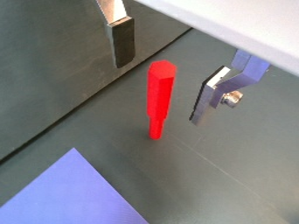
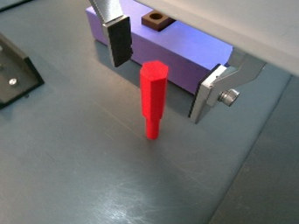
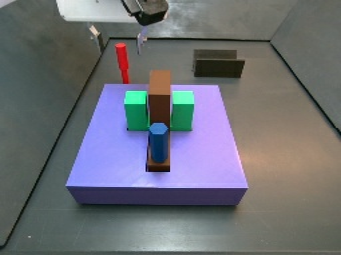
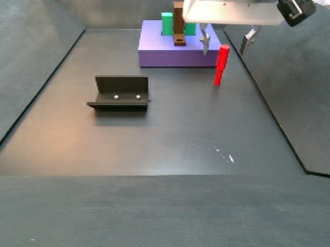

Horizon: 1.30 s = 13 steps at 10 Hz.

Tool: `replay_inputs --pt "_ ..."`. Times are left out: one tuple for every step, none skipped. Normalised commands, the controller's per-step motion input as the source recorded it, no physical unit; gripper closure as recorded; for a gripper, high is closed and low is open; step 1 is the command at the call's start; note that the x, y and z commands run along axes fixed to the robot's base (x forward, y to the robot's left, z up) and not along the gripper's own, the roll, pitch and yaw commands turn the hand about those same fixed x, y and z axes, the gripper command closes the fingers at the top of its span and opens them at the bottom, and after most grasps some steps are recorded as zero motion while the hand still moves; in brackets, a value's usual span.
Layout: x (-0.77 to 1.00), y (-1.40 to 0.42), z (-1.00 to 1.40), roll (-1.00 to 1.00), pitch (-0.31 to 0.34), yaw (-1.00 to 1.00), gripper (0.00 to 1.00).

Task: Pick up the red object. Move up. Move to above the board. Insert the red object.
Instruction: Pick up the red object.

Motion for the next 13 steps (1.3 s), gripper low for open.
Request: replay_inputs --pt "0.00 0.00 -0.17 0.00 0.000 0.05 0.00" --pt "0.00 0.00 0.00 0.01 0.000 0.00 0.00" --pt "0.00 0.00 0.00 0.01 0.000 0.00 0.00" --pt "-0.03 0.17 0.00 -0.09 0.000 0.00 0.00" --pt "-0.03 0.26 -0.01 -0.05 0.000 -0.03 0.00" --pt "0.00 0.18 -0.05 0.00 0.000 -0.01 0.00" --pt "0.00 0.00 -0.03 -0.01 0.000 0.00 0.00" --pt "0.00 -0.07 -0.16 0.00 0.000 -0.04 0.00" --pt "0.00 -0.07 -0.15 0.00 0.000 -0.03 0.00" --pt "-0.01 -0.03 -0.12 0.00 0.000 -0.04 0.00" --pt "-0.01 0.00 -0.05 0.00 0.000 -0.03 0.00" --pt "-0.02 -0.04 -0.04 0.02 0.000 -0.03 0.00" --pt "-0.05 -0.07 -0.04 0.06 0.000 -0.01 0.00"
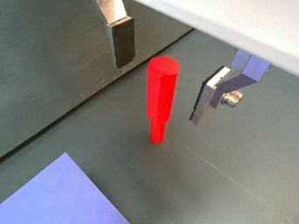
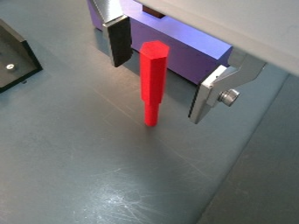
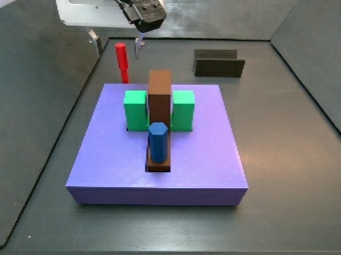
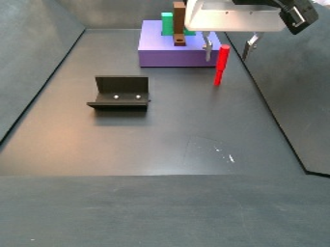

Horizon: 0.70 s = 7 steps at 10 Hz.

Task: Pick up the red object. Move up. Move to above the board. Insert the red object.
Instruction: Pick up the red object.

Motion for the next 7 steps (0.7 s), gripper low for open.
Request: replay_inputs --pt "0.00 -0.08 -0.04 0.03 -0.014 0.00 0.00" --pt "0.00 0.00 0.00 0.00 0.000 0.00 0.00" --pt "0.00 0.00 0.00 0.00 0.000 0.00 1.00" --pt "0.00 0.00 0.00 0.00 0.000 0.00 1.00" --pt "0.00 0.00 0.00 0.00 0.000 0.00 1.00" --pt "0.00 0.00 0.00 0.00 0.000 0.00 1.00" --pt "0.00 0.00 0.00 0.00 0.000 0.00 1.00"
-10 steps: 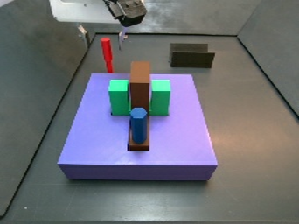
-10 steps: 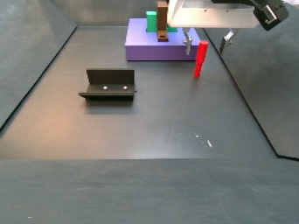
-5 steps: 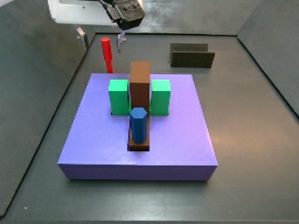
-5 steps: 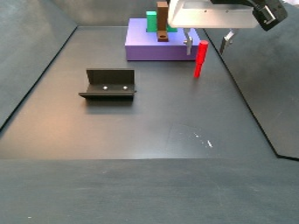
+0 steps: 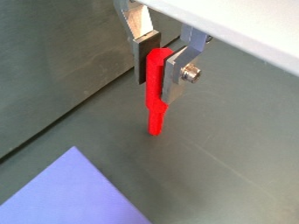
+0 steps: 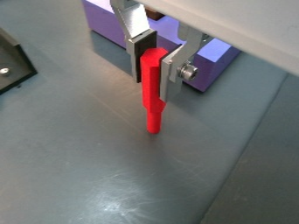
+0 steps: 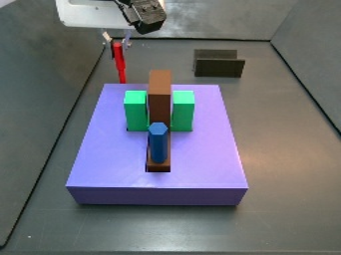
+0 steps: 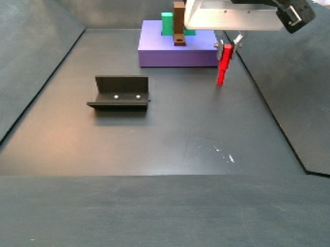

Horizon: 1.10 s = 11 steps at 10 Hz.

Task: Pick up the red object. Move up. Move to above the board. Insert the red object.
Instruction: Pick up the red object.

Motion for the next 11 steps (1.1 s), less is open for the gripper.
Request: replay_inputs --pt "0.00 0.00 0.00 0.00 0.000 0.00 1.00" --pt "0.00 0.00 0.00 0.00 0.000 0.00 1.00" --pt "0.00 0.00 0.00 0.00 0.000 0.00 1.00" --pt "0.00 0.00 0.00 0.00 0.000 0.00 1.00" --pt "0.00 0.00 0.00 0.00 0.000 0.00 1.00" --pt "0.00 0.00 0.00 0.00 0.000 0.00 1.00" --pt "0.00 0.00 0.00 0.00 0.000 0.00 1.00" --pt "0.00 0.00 0.00 0.00 0.000 0.00 1.00" --pt "0.00 0.00 0.00 0.00 0.000 0.00 1.00" --pt "0.00 0.00 0.00 0.00 0.000 0.00 1.00" --pt "0.00 0.00 0.00 0.00 0.000 0.00 1.00"
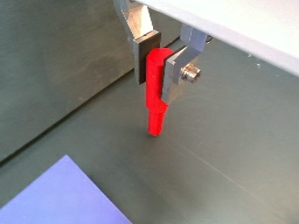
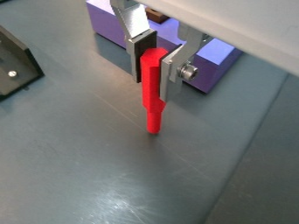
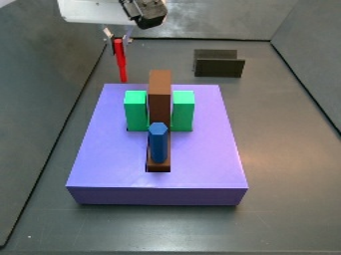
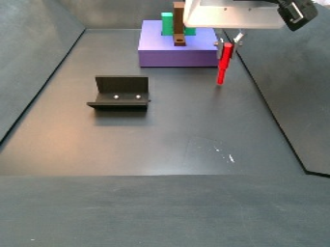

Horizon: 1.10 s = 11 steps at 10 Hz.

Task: Pick up the red object. Move up. Move to above the board. Insert the red object.
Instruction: Move up, then move to above the board.

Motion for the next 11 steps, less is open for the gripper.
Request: replay_inputs --pt "0.00 0.00 0.83 0.00 0.000 0.00 1.00" --pt "0.01 0.03 0.85 0.00 -0.007 -0.01 1.00" --pt "-0.07 0.04 0.61 0.00 0.046 -0.02 1.00" --pt "-0.04 0.03 0.31 -0.01 0.025 -0.02 1.00" --pt "0.00 0.00 1.40 0.00 0.000 0.00 1.00" --pt "-0.01 0.00 1.40 0.00 0.026 0.01 1.00" --pt "-0.06 -0.01 1.40 0.00 0.036 0.00 1.00" --pt "-0.04 -0.01 1.40 -0.01 0.006 0.00 1.00" --pt "0.04 -0.01 1.40 -0.02 0.038 0.00 1.00" --pt "0.05 -0.01 0.62 -0.02 0.107 -0.01 1.00" --pt "0.05 0.00 0.23 -0.02 0.093 -0.01 1.00"
